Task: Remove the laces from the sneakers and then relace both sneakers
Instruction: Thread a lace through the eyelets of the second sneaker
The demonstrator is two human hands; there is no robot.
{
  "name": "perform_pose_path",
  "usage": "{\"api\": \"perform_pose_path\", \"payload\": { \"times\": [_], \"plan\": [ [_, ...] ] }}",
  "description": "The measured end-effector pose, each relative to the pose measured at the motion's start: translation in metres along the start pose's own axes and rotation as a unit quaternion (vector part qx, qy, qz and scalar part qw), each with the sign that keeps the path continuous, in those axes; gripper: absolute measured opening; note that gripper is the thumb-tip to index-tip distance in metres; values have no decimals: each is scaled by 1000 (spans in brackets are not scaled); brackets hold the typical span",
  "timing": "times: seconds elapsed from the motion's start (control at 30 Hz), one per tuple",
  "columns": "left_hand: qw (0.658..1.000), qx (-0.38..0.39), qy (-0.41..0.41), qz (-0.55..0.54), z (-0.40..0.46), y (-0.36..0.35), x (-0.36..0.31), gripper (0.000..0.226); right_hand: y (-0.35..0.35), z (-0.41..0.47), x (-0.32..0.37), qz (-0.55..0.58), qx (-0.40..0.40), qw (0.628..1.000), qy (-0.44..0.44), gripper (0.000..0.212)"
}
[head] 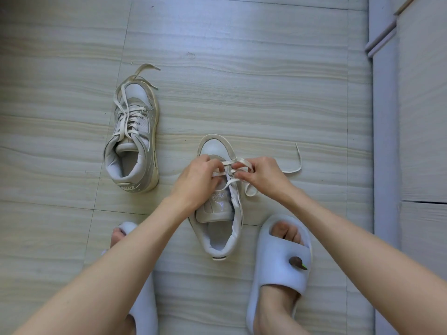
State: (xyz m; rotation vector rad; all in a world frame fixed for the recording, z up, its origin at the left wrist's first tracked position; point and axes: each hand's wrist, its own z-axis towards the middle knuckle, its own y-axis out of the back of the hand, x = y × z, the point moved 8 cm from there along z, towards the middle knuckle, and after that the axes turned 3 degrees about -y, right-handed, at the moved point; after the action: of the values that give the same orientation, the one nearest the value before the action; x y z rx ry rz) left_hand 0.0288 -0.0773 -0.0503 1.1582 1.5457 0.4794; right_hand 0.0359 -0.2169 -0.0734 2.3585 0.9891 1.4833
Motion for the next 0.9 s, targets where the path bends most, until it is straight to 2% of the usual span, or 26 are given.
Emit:
{"api": "perform_pose_path", "payload": {
  "times": [0.1, 0.17, 0.23, 0.33, 0.43, 0.5, 0.57, 0.67, 0.73, 0.8, 0.9],
  "plan": [
    [998, -48, -4, 48, 1, 2, -8, 16, -2, -3, 18, -173, -27, 980, 93, 17],
    [996, -66, -1, 61, 2, 3, -11, 18, -5, -3, 20, -194, -25, 976, 100, 19],
    [996, -71, 12, 50, 4, 2, -10, 19, -7, -1, 14, -134, -17, 990, 48, 18],
    [995, -72, 69, 17, 4, 0, -5, 20, -18, 4, -3, 13, 13, 994, -105, 29],
    [990, -57, 127, 1, 10, -4, -2, 22, -31, 3, -13, 207, 28, 952, -222, 32],
    [988, -35, 152, -18, 13, -5, 2, 16, -32, 3, -16, 257, 42, 930, -259, 25],
    [983, -16, 175, -50, 16, -7, 6, 21, -33, 3, -15, 260, 63, 927, -262, 21],
    [973, -14, 213, -87, 17, -7, 11, 23, -31, 3, -11, 230, 59, 947, -218, 28],
    [960, -39, 234, -147, 15, -3, 18, 26, -24, 1, -13, 225, 22, 955, -193, 31],
    [942, -56, 231, -235, 8, -1, 26, 25, -10, 0, -20, 259, -34, 948, -183, 32],
    [919, -33, 202, -338, -9, -1, 32, 23, 14, -1, -26, 247, -113, 953, -137, 30]
  ]
}}
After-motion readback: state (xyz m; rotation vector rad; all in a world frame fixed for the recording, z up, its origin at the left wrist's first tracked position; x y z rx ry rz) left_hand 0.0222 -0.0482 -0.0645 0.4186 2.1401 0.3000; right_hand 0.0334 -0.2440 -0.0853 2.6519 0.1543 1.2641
